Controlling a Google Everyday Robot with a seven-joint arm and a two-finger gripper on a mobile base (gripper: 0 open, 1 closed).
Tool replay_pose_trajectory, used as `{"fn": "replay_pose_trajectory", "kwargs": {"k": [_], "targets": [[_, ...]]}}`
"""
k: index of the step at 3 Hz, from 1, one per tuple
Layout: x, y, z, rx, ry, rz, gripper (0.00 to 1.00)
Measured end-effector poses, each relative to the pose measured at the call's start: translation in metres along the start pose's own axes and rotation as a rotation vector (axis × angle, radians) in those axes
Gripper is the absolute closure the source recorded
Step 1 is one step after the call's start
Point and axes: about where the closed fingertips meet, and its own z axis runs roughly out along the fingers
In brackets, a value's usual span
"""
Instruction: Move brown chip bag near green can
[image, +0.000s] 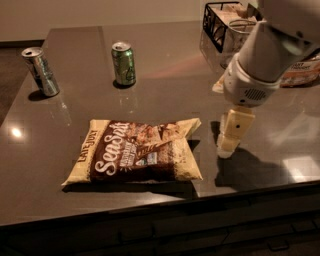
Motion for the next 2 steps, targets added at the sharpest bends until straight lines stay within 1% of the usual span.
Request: {"fn": "replay_pose_trajectory", "kwargs": {"k": [1, 2], "targets": [[-0.019, 0.003, 0.005, -0.050, -0.035, -0.040, 0.00], [-0.044, 0.022, 0.000, -0.117, -0.059, -0.155, 0.00]]}}
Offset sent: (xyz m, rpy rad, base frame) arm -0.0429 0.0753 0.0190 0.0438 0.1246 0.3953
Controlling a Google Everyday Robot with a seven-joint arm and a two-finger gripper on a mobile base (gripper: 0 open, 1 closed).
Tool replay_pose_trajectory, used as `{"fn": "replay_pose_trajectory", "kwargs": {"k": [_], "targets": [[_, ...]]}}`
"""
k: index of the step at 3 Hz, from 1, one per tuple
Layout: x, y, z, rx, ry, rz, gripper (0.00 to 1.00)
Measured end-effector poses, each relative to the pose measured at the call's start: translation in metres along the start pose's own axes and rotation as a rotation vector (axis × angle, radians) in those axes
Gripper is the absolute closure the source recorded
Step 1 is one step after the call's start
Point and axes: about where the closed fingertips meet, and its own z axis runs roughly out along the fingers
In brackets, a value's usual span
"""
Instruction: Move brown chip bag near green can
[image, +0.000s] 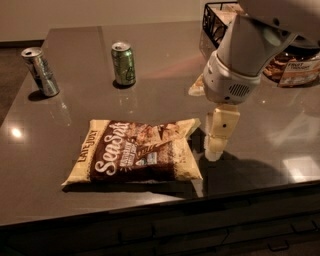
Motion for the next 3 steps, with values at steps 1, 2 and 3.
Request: {"fn": "replay_pose_trajectory", "kwargs": {"k": [1, 2, 3], "targets": [[-0.021, 0.020, 0.008, -0.052, 0.004, -0.142, 0.00], [-0.037, 0.035, 0.022, -0.076, 0.020, -0.251, 0.00], [-0.049, 0.044, 0.036, -0.068, 0.053, -0.322, 0.00]]}}
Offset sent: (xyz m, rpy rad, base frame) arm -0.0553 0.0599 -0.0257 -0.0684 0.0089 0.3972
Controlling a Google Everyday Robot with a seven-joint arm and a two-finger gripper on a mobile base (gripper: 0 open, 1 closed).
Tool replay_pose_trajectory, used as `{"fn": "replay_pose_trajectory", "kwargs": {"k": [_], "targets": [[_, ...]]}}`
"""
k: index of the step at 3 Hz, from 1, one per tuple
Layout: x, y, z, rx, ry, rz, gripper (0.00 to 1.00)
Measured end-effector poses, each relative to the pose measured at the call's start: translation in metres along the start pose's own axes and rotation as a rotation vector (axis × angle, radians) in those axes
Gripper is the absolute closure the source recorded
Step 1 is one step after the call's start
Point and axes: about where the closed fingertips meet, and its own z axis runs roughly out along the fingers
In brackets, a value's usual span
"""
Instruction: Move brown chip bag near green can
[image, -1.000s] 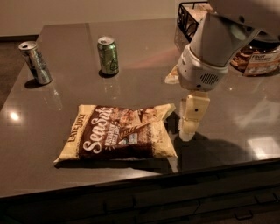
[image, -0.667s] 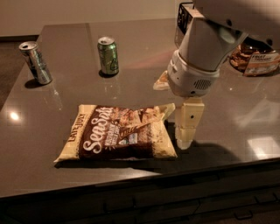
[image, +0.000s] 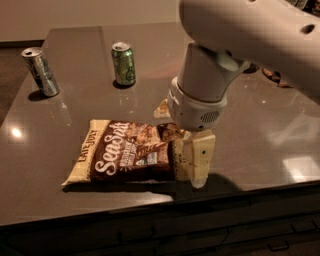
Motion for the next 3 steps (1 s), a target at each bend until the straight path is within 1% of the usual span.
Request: {"fn": "replay_pose_trajectory", "kwargs": {"k": [1, 2, 3], "targets": [[-0.008, -0.001, 0.015, -0.001, 0.050, -0.033, 0.04], [-0.008, -0.003, 0.023, -0.019, 0.091, -0.025, 0.22], [0.000, -0.011, 0.021, -0.022, 0.126, 0.010, 0.45]]}}
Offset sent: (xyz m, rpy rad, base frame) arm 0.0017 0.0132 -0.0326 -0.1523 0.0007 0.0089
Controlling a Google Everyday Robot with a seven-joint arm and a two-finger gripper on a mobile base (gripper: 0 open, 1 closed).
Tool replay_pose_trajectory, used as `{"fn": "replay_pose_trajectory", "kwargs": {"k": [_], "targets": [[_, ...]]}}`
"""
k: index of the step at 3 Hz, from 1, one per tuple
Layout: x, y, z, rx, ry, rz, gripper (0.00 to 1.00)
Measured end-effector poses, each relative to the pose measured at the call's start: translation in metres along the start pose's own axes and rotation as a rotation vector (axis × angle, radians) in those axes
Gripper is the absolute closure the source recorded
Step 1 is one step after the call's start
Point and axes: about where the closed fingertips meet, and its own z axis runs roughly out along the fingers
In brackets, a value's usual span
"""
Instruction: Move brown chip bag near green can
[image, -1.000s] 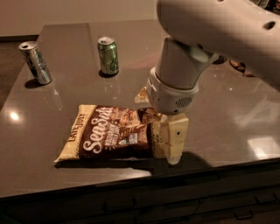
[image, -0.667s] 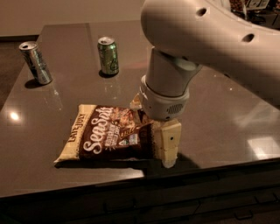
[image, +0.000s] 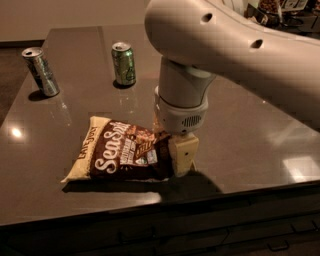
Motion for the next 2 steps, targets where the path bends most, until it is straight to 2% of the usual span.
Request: {"fn": "replay_pose_trajectory", "kwargs": {"k": [1, 2], "targets": [[0.016, -0.019, -0.009, 0.023, 0.028, 0.059, 0.68], [0.041, -0.049, -0.022, 0.056, 0.042, 0.122, 0.91]]}}
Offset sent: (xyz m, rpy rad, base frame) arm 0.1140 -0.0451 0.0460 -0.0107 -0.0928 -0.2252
